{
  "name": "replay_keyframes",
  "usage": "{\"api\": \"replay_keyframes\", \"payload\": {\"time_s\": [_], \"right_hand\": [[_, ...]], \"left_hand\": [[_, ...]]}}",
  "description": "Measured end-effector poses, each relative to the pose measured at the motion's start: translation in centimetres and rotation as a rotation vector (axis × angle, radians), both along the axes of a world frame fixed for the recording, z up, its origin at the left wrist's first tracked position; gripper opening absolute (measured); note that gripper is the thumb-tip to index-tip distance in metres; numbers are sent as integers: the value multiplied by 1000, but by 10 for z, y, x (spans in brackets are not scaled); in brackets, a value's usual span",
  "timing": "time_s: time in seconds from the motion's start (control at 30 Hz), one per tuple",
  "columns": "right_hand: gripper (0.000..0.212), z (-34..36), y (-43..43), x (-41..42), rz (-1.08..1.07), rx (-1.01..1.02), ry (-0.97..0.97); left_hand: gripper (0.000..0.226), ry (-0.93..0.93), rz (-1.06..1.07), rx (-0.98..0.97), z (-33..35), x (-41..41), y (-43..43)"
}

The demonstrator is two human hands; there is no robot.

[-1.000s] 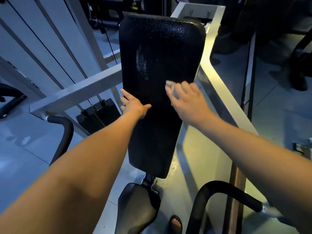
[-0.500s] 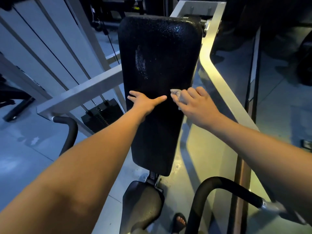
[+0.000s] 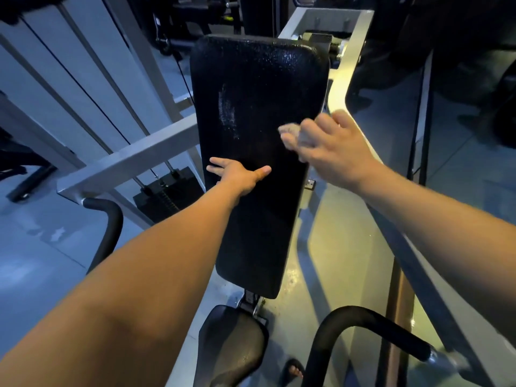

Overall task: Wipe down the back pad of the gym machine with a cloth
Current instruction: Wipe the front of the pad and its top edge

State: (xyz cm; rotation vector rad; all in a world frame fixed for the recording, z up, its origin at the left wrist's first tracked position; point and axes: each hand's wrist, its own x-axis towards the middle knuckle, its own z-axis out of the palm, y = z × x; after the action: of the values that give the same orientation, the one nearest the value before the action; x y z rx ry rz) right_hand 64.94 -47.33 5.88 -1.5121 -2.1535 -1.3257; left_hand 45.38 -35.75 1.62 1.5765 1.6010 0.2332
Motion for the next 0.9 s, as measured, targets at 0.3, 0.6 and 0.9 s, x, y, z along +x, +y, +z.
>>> {"api": "replay_keyframes", "payload": {"time_s": [0.3,0.6,0.9], "right_hand": [[44,11,5,-15,-45,-90,131],[56,71,48,-15,-244,112,319],[52,73,52,-15,-291,130,122]], "left_hand": [[144,-4,9,-41,4,-1,1],[147,-61,18,-62,-2,-3,5],[145,-10,21,-77,-1,2,8]]}}
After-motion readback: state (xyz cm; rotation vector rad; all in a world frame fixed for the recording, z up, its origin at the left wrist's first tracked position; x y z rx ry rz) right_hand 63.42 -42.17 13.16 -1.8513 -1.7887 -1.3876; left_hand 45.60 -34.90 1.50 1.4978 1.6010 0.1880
